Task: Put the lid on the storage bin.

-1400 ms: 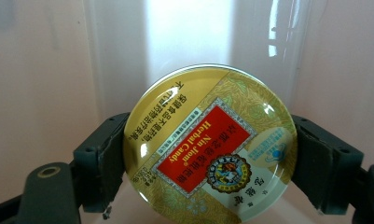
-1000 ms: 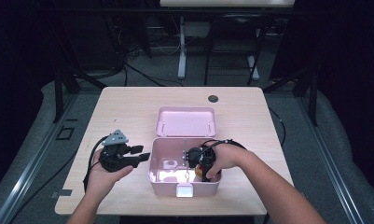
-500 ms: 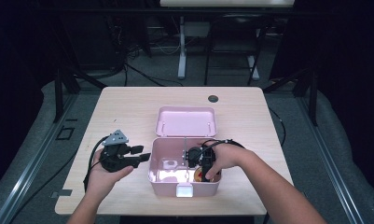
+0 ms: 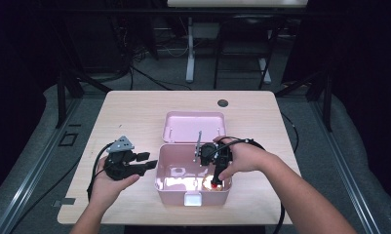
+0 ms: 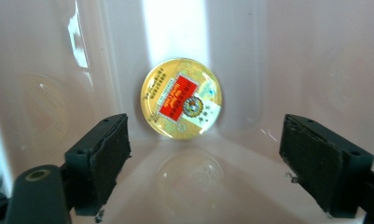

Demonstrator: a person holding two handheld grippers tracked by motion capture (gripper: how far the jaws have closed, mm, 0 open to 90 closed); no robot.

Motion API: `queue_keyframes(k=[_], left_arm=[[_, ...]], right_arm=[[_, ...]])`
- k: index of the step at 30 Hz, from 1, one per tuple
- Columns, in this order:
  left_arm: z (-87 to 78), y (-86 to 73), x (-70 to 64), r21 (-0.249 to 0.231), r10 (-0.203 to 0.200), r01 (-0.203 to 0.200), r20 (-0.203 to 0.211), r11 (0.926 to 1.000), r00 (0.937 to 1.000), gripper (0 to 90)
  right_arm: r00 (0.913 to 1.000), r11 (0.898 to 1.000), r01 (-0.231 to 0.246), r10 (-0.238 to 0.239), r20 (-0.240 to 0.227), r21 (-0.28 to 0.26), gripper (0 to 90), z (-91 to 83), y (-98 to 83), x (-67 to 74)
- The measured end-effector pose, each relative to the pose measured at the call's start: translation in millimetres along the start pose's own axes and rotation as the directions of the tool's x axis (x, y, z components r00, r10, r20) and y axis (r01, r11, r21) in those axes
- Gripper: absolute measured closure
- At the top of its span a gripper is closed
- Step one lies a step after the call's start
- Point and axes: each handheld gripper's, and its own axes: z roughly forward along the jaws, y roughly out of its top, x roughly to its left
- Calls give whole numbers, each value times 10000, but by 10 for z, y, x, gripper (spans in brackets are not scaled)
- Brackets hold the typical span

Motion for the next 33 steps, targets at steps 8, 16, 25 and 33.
queue_keyframes(k=[8,16,25,33], left_arm=[[-17,34,-49,-110,14,-13,96,9999,10000,537],[-28,48,-80,-96,-14,15,122,10000,9999,525],[-48,48,-72,-82,-89,89,14,9999,10000,506],[-51,47,-64,-73,-162,162,4,9998,9999,482]], right_arm=[[9999,9998,-151,151,23,-97,144,-141,-69,-29],[10000,9999,-88,88,7,63,146,-148,-36,-8],[9999,9999,-144,144,13,-86,162,-193,-57,8],[9998,9998,-138,139,113,-125,182,-281,-142,42]])
